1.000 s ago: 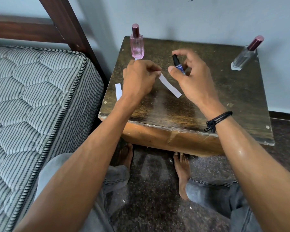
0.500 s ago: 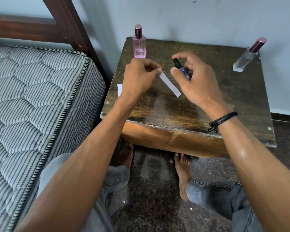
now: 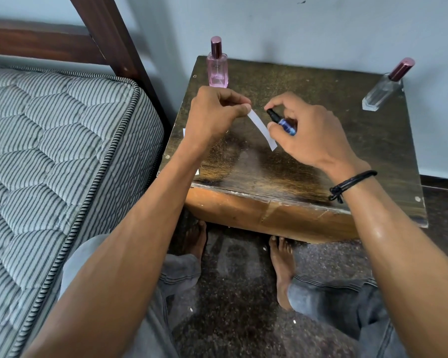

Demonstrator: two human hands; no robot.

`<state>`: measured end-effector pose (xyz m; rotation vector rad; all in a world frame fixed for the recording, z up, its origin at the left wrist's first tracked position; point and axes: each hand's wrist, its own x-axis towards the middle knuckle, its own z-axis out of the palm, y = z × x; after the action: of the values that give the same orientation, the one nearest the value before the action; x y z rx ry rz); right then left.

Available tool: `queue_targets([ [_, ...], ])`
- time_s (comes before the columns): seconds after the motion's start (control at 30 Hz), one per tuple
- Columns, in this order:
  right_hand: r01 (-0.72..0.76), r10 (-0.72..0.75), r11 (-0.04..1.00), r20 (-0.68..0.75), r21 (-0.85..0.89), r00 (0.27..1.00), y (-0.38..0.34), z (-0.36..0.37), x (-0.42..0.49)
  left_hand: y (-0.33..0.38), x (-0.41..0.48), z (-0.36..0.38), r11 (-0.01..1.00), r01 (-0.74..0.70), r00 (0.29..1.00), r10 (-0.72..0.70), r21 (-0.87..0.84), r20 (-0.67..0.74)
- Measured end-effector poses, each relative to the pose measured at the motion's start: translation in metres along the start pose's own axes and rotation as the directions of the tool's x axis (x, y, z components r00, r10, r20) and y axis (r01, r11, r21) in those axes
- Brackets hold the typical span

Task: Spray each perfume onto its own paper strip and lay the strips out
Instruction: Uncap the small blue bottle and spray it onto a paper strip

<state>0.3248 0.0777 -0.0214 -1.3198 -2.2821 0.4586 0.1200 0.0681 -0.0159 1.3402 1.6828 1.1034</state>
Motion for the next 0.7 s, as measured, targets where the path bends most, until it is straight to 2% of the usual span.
queue_targets([
  [0.7,0.089,-0.096,0.991,-0.069,-0.097,0.993,-0.006,0.036,-0.012,-0.009,0.002,-0.005,0.988,0.019,0.998,-0.028,0.154,0.055],
])
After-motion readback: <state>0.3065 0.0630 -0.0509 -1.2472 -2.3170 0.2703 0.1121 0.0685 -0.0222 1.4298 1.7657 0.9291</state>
